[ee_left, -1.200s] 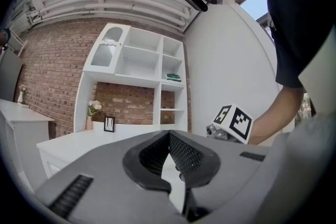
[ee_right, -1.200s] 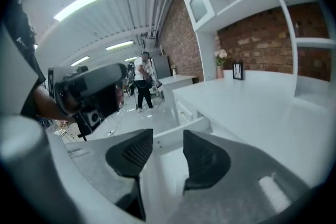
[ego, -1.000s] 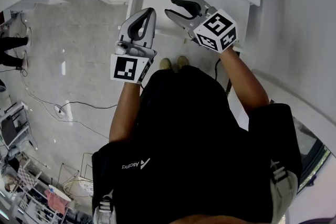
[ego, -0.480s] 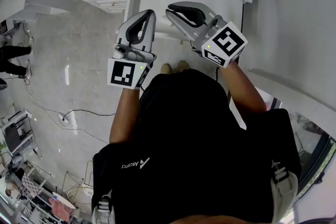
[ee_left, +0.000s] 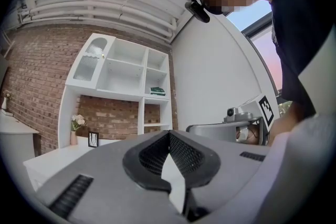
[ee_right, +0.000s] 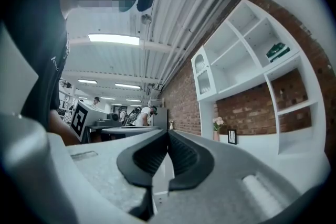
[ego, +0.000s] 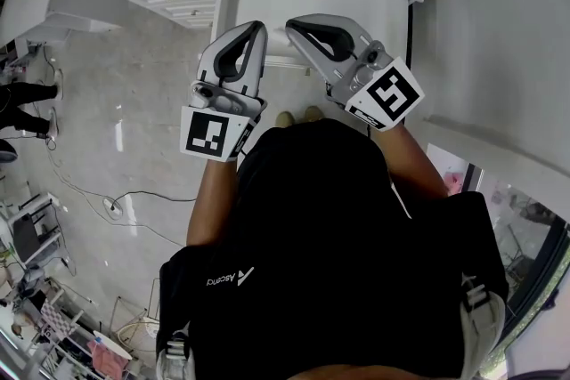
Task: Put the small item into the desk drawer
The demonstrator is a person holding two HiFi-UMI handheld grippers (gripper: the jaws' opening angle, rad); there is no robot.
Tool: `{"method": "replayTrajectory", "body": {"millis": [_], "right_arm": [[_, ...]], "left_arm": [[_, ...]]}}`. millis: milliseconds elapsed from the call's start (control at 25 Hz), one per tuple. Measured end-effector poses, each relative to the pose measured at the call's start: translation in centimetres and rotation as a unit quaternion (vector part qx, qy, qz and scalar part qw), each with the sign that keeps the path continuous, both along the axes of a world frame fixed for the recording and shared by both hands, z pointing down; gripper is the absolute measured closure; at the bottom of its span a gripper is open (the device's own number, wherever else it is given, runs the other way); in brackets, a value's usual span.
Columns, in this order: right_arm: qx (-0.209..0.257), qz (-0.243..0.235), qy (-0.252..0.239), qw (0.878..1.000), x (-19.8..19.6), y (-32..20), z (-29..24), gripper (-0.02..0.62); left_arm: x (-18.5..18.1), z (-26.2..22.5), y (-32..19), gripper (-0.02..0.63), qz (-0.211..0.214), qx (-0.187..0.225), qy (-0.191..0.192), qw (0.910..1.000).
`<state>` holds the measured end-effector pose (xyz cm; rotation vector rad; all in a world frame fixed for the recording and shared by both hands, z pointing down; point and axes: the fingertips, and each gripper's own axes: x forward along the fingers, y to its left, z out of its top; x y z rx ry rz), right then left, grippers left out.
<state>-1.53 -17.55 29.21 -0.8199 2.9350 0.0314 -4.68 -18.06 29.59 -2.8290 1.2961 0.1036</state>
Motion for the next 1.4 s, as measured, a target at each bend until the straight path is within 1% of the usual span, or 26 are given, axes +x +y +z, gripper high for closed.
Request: {"method": "replayTrajectory", "body": {"millis": [200,480,1080,1240,1400], "right_arm": [[0.016,0.018,-0.010,1.000,0.8,0.6,-0.5,0.594],[0.018,0.032,-0.005,0.999,1.2,0.9,-0.4,0.594],[0.022,0.019,0.001,1.000,0.8,1.6,-0.3,0.594],[0.021,0.017,0.002,1.000,0.7,1.5,-0.4,0.594],[0.020,0.015,0.005,1.000,0.3,1.2,0.0,0.594]], "left_arm": [[0.4,-0.8,0.6,0.607,0.002,0.008,0.006,0.9999],[0.4,-0.7,1.1,0.607,0.001,0.006,0.004,1.0000],[0.4,-0.4,1.4,0.607,0.001,0.003,0.007,1.0000],[0.5,-1.1,1.1,0.607,0.000,0.013,0.021,0.9997],[0.1,0.2,0.9,0.607,0.002,-0.005,0.001,1.0000]]}}
